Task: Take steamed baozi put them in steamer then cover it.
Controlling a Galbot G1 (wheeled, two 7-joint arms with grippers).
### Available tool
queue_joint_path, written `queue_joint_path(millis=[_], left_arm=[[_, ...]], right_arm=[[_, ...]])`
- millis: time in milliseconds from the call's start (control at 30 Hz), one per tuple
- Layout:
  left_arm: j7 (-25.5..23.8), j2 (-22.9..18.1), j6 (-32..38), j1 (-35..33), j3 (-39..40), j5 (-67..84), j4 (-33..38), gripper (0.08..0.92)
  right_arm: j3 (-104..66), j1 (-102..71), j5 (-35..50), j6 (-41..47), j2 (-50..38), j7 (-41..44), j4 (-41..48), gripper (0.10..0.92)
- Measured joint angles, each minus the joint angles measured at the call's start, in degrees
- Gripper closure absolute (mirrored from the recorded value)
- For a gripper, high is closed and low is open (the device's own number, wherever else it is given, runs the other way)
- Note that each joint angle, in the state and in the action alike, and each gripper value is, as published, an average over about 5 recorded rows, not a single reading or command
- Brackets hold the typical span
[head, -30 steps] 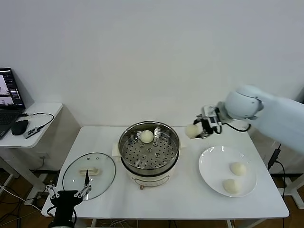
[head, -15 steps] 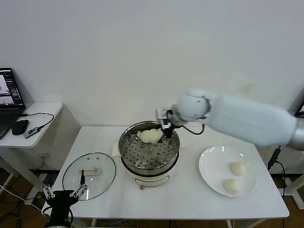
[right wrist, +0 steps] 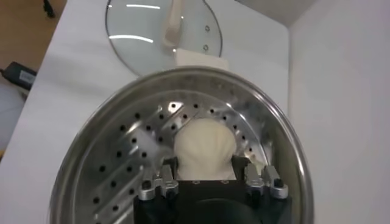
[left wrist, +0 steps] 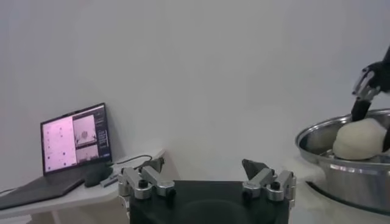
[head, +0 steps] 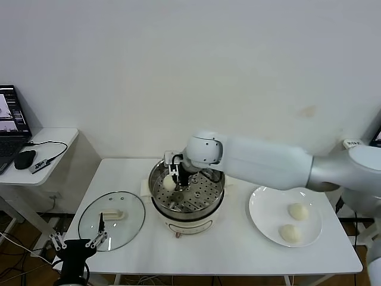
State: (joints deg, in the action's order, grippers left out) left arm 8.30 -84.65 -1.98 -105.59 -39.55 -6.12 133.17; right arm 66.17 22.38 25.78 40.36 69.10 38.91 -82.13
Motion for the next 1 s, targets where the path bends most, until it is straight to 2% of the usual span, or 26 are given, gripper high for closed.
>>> queue_joint_path(millis=[533,600,867,1000], left_arm=[[-0.05,0.33,0.09,-0.10,-0.65,0.52,-0.07,0.177],[-0.05,0.33,0.10,-0.10,-0.64,0.53,-0.07,0.177],[-0.07,0.37,0.09,-0.10,-0.53,0.53,0.11,0.177],[-0.07,0.33,0.03,0.07,-0.20,0.44,0.31,0.177]], right_arm=[[-0.89,-3.10,-1.55,0.96,3.84,-1.96,4.68,0.451],[-0.97,-3.15,-1.62,0.99,3.87,-1.98,4.93,0.422],[-1.75,-2.42,-1.16,0.77,2.94,-0.62,4.25,0.222],[-1.86,-1.05,-1.08,0.18,1.20,1.31,2.62,0.204]])
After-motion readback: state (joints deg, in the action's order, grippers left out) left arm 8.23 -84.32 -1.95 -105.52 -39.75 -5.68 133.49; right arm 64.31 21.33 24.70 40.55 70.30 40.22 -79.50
